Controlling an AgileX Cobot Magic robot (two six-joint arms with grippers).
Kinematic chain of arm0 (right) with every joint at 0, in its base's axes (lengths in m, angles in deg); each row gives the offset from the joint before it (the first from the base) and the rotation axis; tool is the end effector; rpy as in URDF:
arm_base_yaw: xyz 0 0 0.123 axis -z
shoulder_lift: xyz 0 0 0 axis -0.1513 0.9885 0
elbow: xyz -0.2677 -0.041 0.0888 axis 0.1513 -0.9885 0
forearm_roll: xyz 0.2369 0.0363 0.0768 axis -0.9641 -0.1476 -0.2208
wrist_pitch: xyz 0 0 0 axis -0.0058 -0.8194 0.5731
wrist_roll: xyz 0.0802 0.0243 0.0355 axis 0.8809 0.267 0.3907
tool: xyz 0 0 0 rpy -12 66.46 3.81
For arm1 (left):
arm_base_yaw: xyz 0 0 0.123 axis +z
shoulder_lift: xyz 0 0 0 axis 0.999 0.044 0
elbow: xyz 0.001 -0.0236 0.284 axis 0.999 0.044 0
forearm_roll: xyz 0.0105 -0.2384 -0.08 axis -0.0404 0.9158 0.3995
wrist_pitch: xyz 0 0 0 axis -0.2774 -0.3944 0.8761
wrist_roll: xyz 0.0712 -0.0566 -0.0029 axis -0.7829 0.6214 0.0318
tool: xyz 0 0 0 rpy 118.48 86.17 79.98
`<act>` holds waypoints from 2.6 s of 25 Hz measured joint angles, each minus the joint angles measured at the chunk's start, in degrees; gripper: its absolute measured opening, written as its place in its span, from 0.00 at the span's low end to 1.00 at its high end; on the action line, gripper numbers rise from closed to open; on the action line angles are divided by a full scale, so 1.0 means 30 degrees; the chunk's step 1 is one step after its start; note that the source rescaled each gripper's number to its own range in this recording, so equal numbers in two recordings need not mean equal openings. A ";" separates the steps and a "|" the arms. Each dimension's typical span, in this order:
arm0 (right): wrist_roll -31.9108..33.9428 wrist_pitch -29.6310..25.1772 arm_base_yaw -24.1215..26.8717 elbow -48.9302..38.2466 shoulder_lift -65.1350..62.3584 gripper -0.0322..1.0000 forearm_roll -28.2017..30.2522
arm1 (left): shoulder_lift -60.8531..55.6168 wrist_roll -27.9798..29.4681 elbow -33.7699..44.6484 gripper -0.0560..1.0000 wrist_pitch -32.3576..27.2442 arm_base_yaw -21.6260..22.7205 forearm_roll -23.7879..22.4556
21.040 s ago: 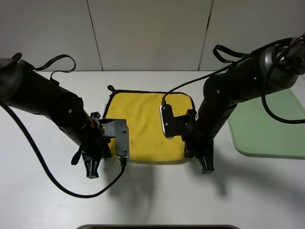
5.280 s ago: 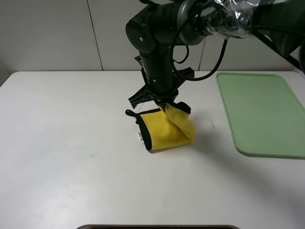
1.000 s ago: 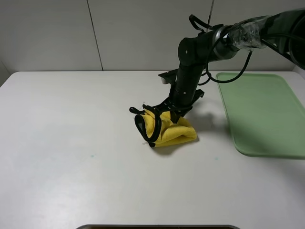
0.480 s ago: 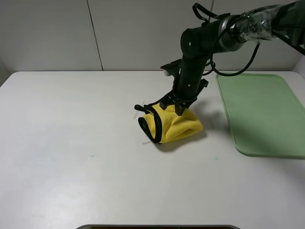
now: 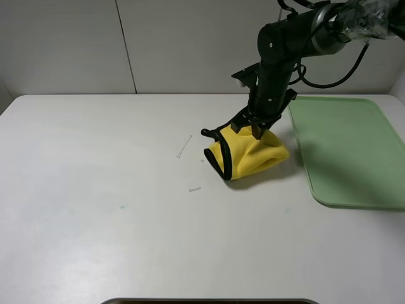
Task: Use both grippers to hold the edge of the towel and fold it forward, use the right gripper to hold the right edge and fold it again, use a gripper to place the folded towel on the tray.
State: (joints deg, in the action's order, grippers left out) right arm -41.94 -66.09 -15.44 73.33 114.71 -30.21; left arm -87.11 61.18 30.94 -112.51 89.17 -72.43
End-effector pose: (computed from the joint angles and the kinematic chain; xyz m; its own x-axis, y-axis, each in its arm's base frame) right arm 0.4022 0.1723 0.1413 -0.8000 -0.5871 -0.1239 -0.5772 0.8094 -0.1081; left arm -0.0026 -0.0008 0.2722 -0.4656 0.0419 -0.8840 0.0025 0.9989 0.0461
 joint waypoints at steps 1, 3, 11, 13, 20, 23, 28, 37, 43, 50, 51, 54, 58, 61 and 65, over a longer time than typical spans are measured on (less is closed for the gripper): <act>0.0000 0.0000 0.0299 0.0000 0.0000 0.13 0.0005 | 0.0000 0.0000 0.0000 1.00 0.0000 0.0000 0.0000; 0.0000 0.0000 0.0841 0.0000 0.0000 0.13 0.0021 | 0.0000 0.0000 0.0000 1.00 0.0000 0.0000 0.0000; 0.0000 0.0000 0.3283 0.0000 -0.0004 0.13 0.0164 | 0.0000 0.0000 0.0000 1.00 0.0000 0.0000 0.0000; 0.0000 0.0000 0.3958 0.0000 -0.0004 0.13 0.0356 | 0.0000 0.0000 0.0000 1.00 0.0000 0.0000 0.0000; 0.0000 0.0440 0.6283 0.0000 -0.0004 0.13 0.0397 | 0.0000 0.0000 0.0000 1.00 0.0000 0.0000 0.0000; 0.0000 0.0594 0.7407 0.0000 -0.0004 0.13 0.0397 | 0.0000 0.0000 0.0000 1.00 0.0000 0.0000 0.0000; 0.0115 0.0958 0.9323 0.0000 -0.0004 0.13 -0.0198 | 0.0000 0.0000 0.0000 1.00 0.0000 0.0000 0.0000; 0.0140 0.1179 1.0629 0.0000 -0.0004 0.13 -0.1300 | 0.0000 0.0000 0.0000 1.00 0.0000 0.0000 0.0000; 0.0157 0.1505 1.0629 0.0000 -0.0004 0.13 -0.0683 | 0.0000 0.0000 0.0000 1.00 0.0000 0.0000 0.0000; 0.1347 0.1583 1.0629 0.0000 -0.0004 0.78 0.0351 | 0.0000 0.0000 0.0000 1.00 0.0000 0.0000 0.0000; 0.1843 0.1610 1.0629 0.0000 -0.0004 0.87 0.0536 | 0.0000 0.0000 0.0000 1.00 0.0000 0.0000 0.0000; 0.2869 0.1617 1.0629 0.0000 -0.0004 0.98 0.1040 | 0.0000 0.0000 0.0000 1.00 0.0000 0.0000 0.0000; 0.3176 0.1617 1.0629 0.0000 -0.0004 1.00 0.1199 | 0.0000 0.0000 0.0000 1.00 0.0000 0.0000 0.0000; 0.3221 0.1454 1.0629 0.0057 -0.0020 1.00 0.1199 | 0.0000 0.0000 0.0000 1.00 0.0000 0.0000 0.0000; 0.3240 -0.0215 1.0629 0.0856 -0.0060 1.00 0.0536 | 0.0000 0.0000 0.0000 1.00 0.0000 0.0000 0.0000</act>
State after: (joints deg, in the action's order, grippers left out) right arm -32.22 -66.74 16.45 75.89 114.53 -28.60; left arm -87.11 61.18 30.94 -112.51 89.17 -72.43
